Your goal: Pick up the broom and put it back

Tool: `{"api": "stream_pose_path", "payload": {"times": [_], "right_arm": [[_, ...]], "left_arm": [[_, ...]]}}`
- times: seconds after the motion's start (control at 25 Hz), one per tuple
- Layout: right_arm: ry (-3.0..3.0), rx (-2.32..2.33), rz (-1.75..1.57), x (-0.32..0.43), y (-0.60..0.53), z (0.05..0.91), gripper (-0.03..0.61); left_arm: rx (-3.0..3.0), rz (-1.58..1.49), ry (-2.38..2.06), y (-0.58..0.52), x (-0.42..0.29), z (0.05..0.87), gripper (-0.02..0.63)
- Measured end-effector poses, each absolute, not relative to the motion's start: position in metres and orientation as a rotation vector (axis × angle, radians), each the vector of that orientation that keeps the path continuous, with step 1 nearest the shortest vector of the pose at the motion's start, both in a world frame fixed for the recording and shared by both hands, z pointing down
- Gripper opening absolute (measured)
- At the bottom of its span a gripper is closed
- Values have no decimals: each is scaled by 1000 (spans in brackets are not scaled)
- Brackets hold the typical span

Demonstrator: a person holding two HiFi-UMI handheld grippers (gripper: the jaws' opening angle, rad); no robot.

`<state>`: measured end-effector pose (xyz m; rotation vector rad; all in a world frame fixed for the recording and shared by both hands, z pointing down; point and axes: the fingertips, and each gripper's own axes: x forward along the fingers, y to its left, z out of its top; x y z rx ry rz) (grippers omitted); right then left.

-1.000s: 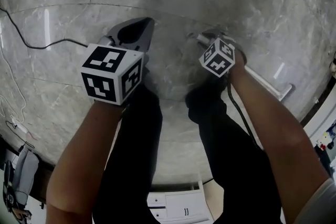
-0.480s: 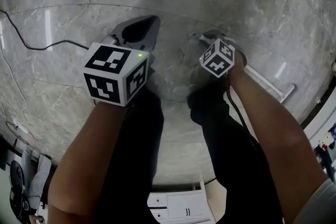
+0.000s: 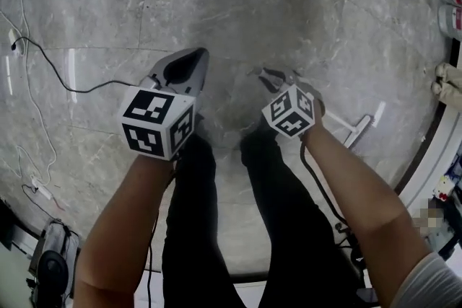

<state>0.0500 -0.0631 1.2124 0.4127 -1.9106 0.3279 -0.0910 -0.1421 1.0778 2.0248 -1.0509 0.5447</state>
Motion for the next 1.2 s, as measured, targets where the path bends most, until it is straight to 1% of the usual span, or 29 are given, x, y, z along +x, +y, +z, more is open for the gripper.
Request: {"api": "stream_pose_path", "payload": {"times": [0.28,0.44,0.56,0.92,1.08,1.2], "right_arm": [[-2040,661,290,69,-157,974,86],[-2113,859,276,99,-225,851,86],[-2146,982,294,126,-271,775,86],[-2261,1233,436,165,-391,615,86],[-2281,1306,488,178,-442,572,86],[-2265,1347,522,176,-474,554,87]], "left_arm": [[2078,502,-1079,-181,-61,880,5],[2131,460,-1113,-209,-43,771,5],[2141,438,-1180,-227,-41,699,5],[2086,437,-1424,-233,-61,542,5],[2068,400,-1533,-233,-54,487,5],[2034,386,-1598,-226,-58,466,5]]}}
